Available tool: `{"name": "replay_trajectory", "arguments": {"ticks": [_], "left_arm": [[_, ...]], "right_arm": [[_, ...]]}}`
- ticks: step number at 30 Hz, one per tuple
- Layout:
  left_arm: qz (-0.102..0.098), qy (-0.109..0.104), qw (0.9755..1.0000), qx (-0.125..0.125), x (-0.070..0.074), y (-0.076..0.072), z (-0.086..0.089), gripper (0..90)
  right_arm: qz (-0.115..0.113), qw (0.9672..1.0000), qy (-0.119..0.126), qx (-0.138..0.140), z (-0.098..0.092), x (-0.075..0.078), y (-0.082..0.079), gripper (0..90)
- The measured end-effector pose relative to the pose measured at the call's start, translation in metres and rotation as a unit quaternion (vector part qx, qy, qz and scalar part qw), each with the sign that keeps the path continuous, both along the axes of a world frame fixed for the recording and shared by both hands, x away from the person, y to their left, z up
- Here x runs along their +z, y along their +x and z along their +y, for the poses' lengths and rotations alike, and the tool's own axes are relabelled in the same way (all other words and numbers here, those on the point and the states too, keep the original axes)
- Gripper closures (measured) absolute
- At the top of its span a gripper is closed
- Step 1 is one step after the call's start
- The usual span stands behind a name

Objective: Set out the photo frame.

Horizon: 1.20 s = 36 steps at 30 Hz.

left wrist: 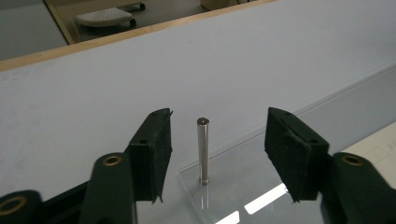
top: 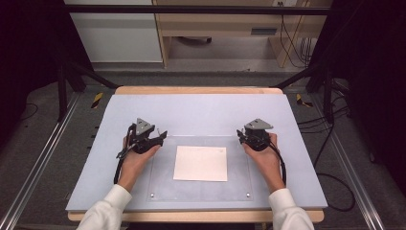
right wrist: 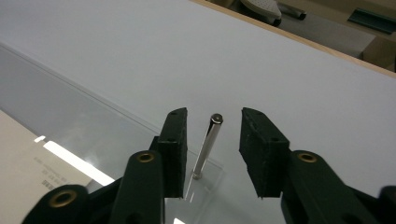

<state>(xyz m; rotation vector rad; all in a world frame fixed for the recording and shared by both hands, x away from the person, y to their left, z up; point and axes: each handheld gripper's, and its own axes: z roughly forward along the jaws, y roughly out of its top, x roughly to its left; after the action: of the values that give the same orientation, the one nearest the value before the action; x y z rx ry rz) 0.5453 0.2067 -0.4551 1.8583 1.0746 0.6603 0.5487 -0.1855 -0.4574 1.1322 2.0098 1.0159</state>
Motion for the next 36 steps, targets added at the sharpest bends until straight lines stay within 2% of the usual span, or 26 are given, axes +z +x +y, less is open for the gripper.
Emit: {"name": "replay_trajectory", "arguments": {"ticks": [4, 5, 8, 12, 15, 18, 22, 26, 36], "left_arm": [[0.003, 0.008, 0.9999, 0.009, -0.0033, 0.0036, -0.0015, 53.1], [0.006, 0.004, 0.9999, 0.008, -0.0039, 0.0042, -0.0016, 57.9], [0.013, -0.005, 0.9999, 0.008, -0.0054, 0.0063, -0.0024, 63.3], [0.011, -0.001, 0.9999, 0.009, -0.0057, 0.0076, -0.0034, 68.1], [0.011, 0.004, 0.9999, 0.010, -0.0060, 0.0086, -0.0025, 71.8], [0.015, -0.002, 0.9998, 0.015, -0.0065, 0.0097, -0.0009, 76.0], [0.016, 0.002, 0.9997, 0.019, -0.0067, 0.0101, 0.0002, 81.4], [0.015, -0.002, 0.9996, 0.022, -0.0055, 0.0098, 0.0003, 83.8], [0.021, 0.008, 0.9993, 0.029, -0.0037, 0.0100, -0.0017, 84.7]], "right_arm": [[0.004, 1.0000, 0.002, 0.001, 0.0026, -0.0015, 0.0024, 76.4], [0.004, 1.0000, 0.003, 0.001, 0.0025, -0.0016, 0.0029, 79.0], [0.008, 0.9999, 0.006, -0.003, 0.0012, -0.0016, 0.0046, 83.3], [0.020, 0.9995, 0.025, -0.002, -0.0008, -0.0009, 0.0059, 84.6], [0.021, 0.9994, 0.028, -0.001, -0.0015, -0.0009, 0.0063, 84.8], [0.023, 0.9993, 0.030, -0.001, -0.0018, -0.0007, 0.0066, 84.9], [0.025, 0.9992, 0.030, 0.000, -0.0023, -0.0005, 0.0070, 85.0], [0.026, 0.9992, 0.032, 0.001, -0.0027, -0.0005, 0.0073, 85.0], [0.036, 0.9988, 0.034, -0.004, -0.0017, 0.0017, 0.0090, 85.5]]}}
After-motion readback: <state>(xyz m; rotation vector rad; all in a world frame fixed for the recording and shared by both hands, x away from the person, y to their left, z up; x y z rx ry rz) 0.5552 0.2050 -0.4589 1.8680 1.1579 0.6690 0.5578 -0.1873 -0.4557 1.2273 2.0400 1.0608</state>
